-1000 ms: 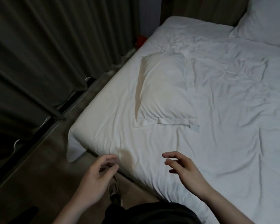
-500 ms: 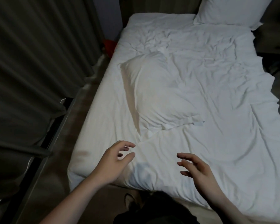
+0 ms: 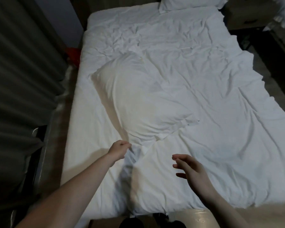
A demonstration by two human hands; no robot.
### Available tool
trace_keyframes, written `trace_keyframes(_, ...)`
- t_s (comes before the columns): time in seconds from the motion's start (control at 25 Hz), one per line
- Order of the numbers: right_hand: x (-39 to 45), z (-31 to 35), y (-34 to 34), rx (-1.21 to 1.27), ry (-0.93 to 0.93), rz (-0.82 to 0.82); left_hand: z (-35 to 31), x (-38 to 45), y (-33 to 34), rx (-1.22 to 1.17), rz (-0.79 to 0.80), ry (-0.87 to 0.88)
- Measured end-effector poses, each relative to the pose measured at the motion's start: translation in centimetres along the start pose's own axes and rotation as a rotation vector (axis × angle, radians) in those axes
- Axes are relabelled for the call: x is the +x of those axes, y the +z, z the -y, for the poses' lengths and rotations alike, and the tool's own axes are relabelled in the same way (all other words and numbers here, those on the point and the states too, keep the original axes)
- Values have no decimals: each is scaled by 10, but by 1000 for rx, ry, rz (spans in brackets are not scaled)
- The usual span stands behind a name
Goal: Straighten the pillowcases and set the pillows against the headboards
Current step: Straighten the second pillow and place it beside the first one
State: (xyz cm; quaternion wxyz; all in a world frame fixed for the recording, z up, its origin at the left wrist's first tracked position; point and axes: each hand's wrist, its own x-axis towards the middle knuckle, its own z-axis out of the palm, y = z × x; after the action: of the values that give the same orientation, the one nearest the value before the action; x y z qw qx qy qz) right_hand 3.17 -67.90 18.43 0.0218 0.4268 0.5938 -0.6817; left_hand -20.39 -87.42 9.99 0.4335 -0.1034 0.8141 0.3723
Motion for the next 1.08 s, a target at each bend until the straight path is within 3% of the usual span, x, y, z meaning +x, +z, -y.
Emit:
trace_keyframes(0.2,26,-48,19,20,93,-144,-7,113,11,-19,34,-84)
trace_keyframes(0.4,33,-97,30,19,208,-238,-4,175,49,-157,88,-176)
trace_keyframes(0.6,16,-94,43,26,214,-254,-25,160,31,133,-167,132)
trace_keyframes(0.76,-7,-49,55,-11,87,-251,-45,60,-22,-111,-198,378)
trace_keyframes(0.88,-17,-23,57,-17,-29,-301,6,-17,-47,-258,15,362)
trace_keyframes(0.96,-16,-23,59,-73,-57,-383,65,-51,-44,-325,242,186)
trace_keyframes(1.08,9,-64,62,-284,9,-400,150,-78,-33,-168,409,-77)
